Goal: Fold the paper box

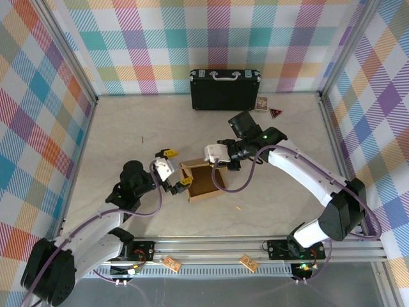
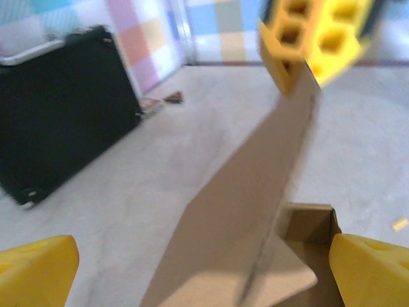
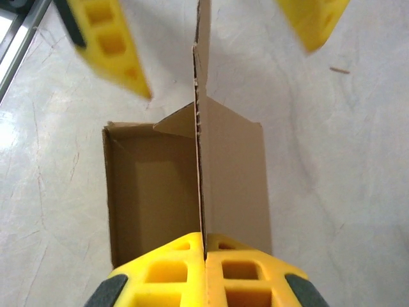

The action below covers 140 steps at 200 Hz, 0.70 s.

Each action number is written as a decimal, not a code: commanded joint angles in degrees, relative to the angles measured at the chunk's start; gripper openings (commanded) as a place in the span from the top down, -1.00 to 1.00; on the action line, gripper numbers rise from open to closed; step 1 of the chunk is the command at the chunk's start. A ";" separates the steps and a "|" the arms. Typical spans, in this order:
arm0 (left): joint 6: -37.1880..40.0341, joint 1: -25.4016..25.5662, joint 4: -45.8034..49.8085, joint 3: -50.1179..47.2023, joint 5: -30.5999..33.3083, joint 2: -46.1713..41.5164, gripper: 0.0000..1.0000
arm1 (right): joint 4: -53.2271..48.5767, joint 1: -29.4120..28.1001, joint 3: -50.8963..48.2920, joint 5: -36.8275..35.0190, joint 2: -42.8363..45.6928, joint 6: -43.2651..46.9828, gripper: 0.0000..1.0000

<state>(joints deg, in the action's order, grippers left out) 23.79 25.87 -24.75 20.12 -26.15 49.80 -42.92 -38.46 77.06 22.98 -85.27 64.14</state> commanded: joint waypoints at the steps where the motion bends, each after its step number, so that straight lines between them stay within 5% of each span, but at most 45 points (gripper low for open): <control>1: -11.54 0.45 4.53 -1.35 11.62 -6.41 -0.99 | -3.50 -0.08 0.76 0.47 -0.77 0.89 1.00; 51: -31.28 0.50 20.04 3.36 33.08 -18.44 -0.99 | -4.10 -0.21 0.06 -0.20 -1.91 2.38 1.00; 74: -45.13 0.17 36.30 13.21 46.02 -16.54 -0.99 | -4.36 -0.55 -0.25 -0.70 -2.47 2.69 1.00; 112: -45.16 -0.71 50.60 26.50 32.79 -1.70 -0.99 | -4.70 -1.67 -0.68 -1.95 -4.89 3.66 1.00; 140: -46.45 -0.69 50.61 28.61 26.72 6.97 -0.99 | -4.56 -2.37 -0.91 -2.65 -7.11 3.70 1.00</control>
<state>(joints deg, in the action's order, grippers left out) -19.16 25.58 18.28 48.01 6.98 50.65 -44.86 -40.10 77.03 20.32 -90.24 66.94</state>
